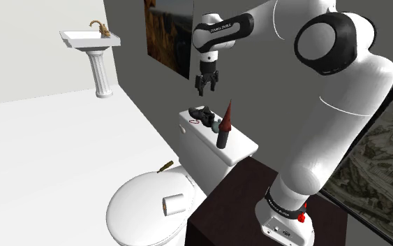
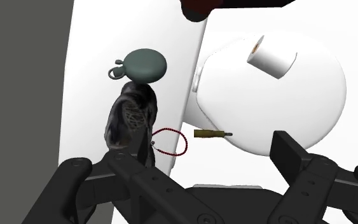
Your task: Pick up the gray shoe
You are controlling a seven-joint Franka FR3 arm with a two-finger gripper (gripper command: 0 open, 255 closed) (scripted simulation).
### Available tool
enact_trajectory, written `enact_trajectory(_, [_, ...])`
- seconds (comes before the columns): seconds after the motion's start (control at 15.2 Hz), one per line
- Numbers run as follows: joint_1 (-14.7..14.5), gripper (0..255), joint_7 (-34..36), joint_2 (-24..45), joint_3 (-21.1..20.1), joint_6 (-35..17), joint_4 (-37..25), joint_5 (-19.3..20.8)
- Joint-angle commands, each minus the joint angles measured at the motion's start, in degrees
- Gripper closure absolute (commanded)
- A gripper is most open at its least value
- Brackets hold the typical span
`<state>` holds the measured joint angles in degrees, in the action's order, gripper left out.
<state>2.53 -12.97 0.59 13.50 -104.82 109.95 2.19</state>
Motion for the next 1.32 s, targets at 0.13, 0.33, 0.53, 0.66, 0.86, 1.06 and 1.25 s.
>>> enact_trajectory(0.13, [1.53,0,-2.15,10.33,1.09,0.99,-8.03,-1.99])
enact_trajectory(0.33, [3.01,0,-3.43,18.02,1.46,2.37,-14.66,-3.46])
enact_trajectory(0.53, [4.77,0,-4.44,25.94,1.57,4.41,-22.20,-4.82])
enact_trajectory(0.66, [6.11,0,-4.94,31.43,1.50,6.19,-27.89,-5.62])
enact_trajectory(0.86, [8.37,0,-5.41,40.20,1.26,9.67,-37.86,-6.67])
enact_trajectory(1.06, [10.28,0,-5.51,47.35,0.96,13.11,-46.86,-7.29])
enact_trajectory(1.25, [10.25,0,-5.47,48.07,0.85,11.31,-45.74,-7.41])
